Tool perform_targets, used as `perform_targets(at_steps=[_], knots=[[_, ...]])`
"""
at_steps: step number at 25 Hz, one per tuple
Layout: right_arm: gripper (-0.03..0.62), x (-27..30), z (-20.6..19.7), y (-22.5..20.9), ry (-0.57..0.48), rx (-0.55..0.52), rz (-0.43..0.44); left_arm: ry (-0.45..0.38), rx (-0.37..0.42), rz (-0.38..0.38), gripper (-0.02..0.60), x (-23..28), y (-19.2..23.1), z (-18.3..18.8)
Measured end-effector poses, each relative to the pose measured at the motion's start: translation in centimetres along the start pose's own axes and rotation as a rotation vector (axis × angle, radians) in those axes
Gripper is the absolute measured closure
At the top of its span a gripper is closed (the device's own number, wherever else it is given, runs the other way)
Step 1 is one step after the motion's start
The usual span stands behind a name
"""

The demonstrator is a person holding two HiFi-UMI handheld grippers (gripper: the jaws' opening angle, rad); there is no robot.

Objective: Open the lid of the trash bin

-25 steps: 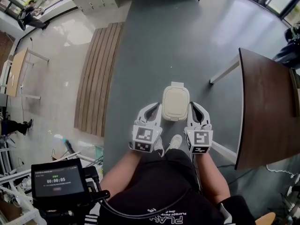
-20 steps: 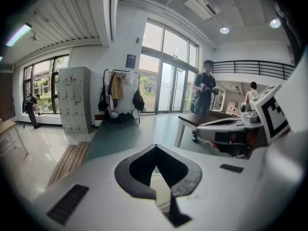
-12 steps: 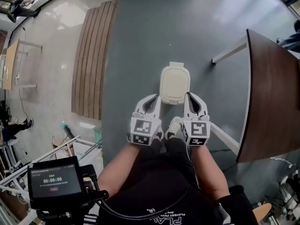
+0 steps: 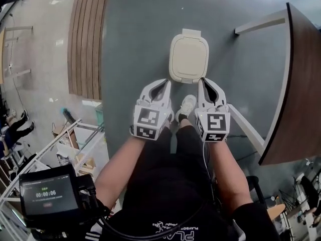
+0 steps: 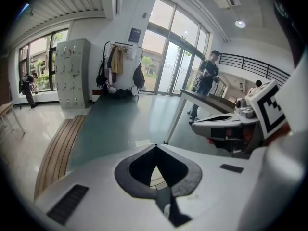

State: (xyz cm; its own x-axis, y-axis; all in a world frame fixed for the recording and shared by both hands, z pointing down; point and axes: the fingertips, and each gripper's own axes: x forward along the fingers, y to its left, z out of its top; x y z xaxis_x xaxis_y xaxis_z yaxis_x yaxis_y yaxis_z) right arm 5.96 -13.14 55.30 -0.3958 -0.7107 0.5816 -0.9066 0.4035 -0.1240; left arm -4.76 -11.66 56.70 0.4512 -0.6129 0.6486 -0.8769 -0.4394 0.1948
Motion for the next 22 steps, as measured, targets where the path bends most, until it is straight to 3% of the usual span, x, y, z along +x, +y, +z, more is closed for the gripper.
perform_targets(at_steps=[5,14,22], knots=[[0.593,4.3,-9.4,-1.2,0.074,0.050,0.023,0.064,-0.042,-0.002,0.584,6.2,0.4,-7.8],[0.593,4.0,-12.9,2.1,0.153,0.055,0.037,0.083,-0.127,0.016,0.584,4.8,0.9,-10.4],[0.593,7.4,-23.2,1.5,0.245,0.117,0.036,0.150,-0.179,0.031,0.584,9.4,1.1,-20.0]])
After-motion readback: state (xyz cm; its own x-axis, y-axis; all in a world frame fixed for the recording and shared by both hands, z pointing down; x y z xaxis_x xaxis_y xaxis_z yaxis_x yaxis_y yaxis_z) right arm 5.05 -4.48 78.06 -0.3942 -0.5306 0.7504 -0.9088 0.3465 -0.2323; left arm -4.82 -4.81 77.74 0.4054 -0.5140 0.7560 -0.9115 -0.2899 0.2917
